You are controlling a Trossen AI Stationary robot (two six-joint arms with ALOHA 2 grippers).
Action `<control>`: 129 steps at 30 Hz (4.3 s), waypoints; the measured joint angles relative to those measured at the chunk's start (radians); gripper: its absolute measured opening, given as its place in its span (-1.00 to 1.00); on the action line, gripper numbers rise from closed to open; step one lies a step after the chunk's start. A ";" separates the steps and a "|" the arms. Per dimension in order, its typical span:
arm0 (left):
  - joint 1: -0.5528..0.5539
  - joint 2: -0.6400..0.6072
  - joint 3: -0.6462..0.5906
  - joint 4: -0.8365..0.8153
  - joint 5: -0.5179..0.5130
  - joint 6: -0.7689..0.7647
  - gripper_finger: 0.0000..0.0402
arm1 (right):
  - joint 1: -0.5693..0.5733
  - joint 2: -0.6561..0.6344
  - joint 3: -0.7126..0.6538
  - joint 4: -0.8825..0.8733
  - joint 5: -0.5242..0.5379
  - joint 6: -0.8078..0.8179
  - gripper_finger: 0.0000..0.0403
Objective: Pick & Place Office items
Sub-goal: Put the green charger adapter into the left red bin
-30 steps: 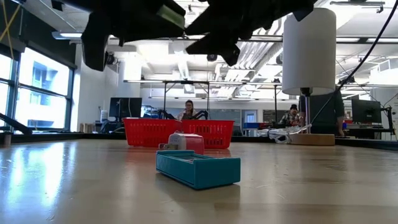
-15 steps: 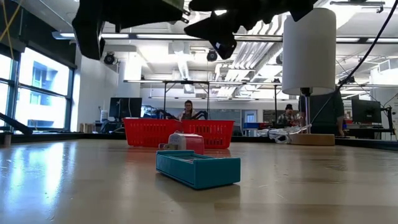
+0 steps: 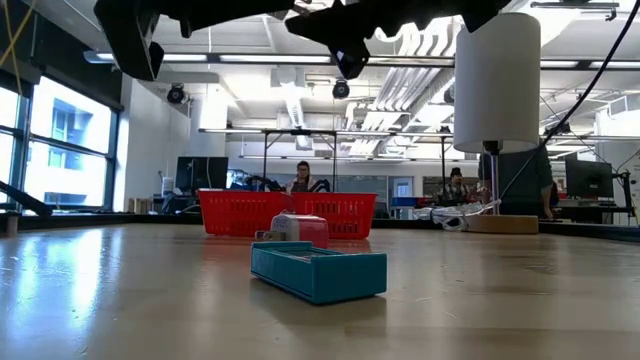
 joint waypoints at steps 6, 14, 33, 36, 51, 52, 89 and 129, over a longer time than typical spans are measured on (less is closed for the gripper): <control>0.005 0.000 0.000 0.019 0.027 0.035 -0.39 | 0.000 0.000 0.000 -0.008 -0.027 -0.005 -0.14; 0.008 0.002 0.000 0.018 0.018 0.039 -0.39 | 0.002 0.000 0.000 -0.044 0.003 -0.014 -0.14; 0.010 0.001 0.000 0.021 0.006 0.039 -0.39 | 0.002 0.000 0.000 -0.048 -0.038 -0.038 -0.02; 0.010 0.001 0.000 0.021 0.006 0.039 -0.39 | 0.003 0.000 0.001 -0.051 -0.039 -0.038 0.15; 0.045 0.000 0.000 0.080 0.046 0.065 -0.39 | 0.006 0.000 0.002 0.049 -0.027 0.004 0.56; 0.052 0.000 0.000 0.094 0.054 0.073 -0.39 | 0.006 0.000 0.002 0.049 -0.027 0.007 0.56; 0.088 0.001 0.000 0.114 0.159 -0.170 -0.20 | 0.007 0.001 0.001 0.026 -0.033 -0.053 -0.42; -0.027 -0.034 0.000 0.062 -0.153 -0.344 -0.19 | 0.007 -0.001 0.001 -0.001 0.109 -0.113 -0.42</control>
